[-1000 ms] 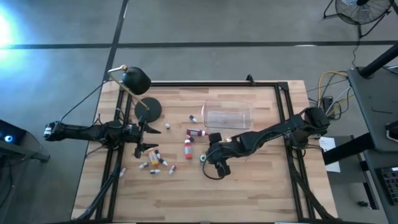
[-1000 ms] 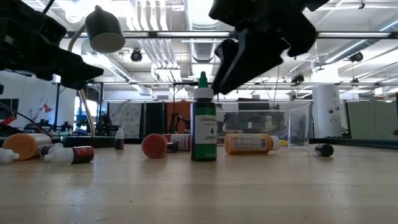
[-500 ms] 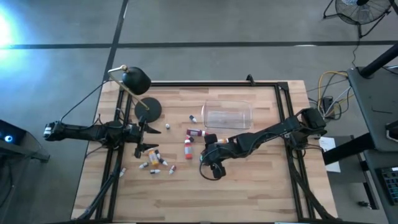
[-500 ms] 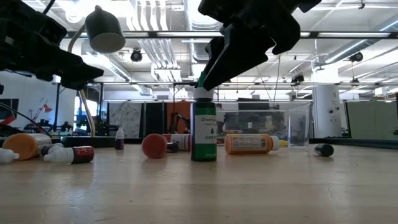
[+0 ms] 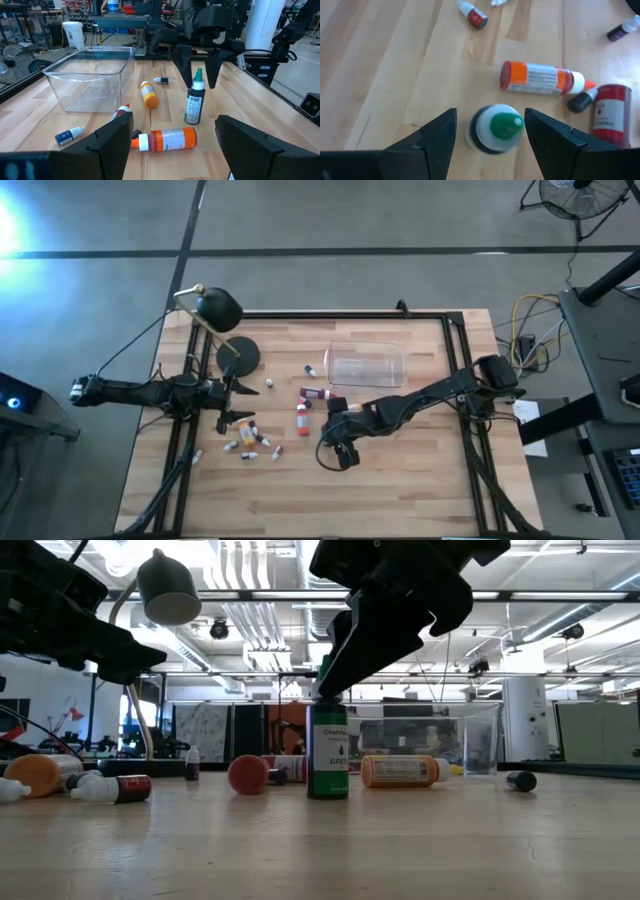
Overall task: Pick & Place food coloring
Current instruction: Put the large green food coloring bottle into the transparent bin
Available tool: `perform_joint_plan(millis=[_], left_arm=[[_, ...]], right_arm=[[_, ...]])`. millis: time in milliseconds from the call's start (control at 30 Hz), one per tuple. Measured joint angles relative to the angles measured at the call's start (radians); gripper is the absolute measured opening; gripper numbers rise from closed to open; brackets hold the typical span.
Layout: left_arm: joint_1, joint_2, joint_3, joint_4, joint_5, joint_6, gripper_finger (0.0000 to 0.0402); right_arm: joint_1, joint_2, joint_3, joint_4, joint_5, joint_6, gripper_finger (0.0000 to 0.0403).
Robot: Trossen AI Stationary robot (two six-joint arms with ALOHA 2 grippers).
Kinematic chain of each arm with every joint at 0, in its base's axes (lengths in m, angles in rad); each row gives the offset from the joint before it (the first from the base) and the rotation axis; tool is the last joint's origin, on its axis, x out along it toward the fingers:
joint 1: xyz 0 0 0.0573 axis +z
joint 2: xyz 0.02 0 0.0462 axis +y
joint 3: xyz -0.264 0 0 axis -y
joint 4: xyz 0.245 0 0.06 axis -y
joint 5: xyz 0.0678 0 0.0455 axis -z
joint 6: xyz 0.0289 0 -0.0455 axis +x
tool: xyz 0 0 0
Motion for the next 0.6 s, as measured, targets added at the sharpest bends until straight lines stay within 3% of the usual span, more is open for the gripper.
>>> perform_joint_plan(millis=[267,600], left_arm=[[0.000,0.000,0.000,0.000,0.000,0.000,0.0257],[0.000,0.000,0.000,0.000,0.000,0.000,0.0257]], right_arm=[[-0.002,-0.015,0.007,-0.035,-0.001,0.005,0.0215],[-0.002,-0.015,0.006,-0.034,-0.005,0.009,0.0146]])
